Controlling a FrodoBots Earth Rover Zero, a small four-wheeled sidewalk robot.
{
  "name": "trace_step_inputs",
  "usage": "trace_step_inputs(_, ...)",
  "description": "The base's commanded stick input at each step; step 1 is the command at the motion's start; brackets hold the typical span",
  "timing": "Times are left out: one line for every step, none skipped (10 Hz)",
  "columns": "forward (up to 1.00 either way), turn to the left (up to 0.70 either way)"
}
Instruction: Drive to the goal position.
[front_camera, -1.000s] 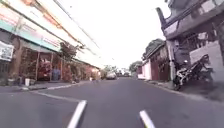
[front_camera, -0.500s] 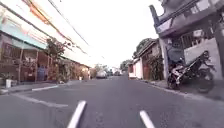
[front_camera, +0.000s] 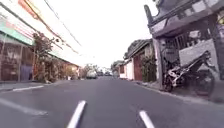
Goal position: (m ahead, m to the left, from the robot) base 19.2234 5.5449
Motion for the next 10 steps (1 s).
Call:
trace_step_inputs(0.85,0.0)
trace_step_inputs(0.85,0.0)
trace_step_inputs(0.85,0.0)
trace_step_inputs(0.85,0.0)
trace_step_inputs(0.85,0.0)
trace_step_inputs(0.85,0.0)
trace_step_inputs(0.85,0.0)
trace_step_inputs(0.85,0.0)
trace_step_inputs(0.85,0.0)
trace_step_inputs(0.85,0.0)
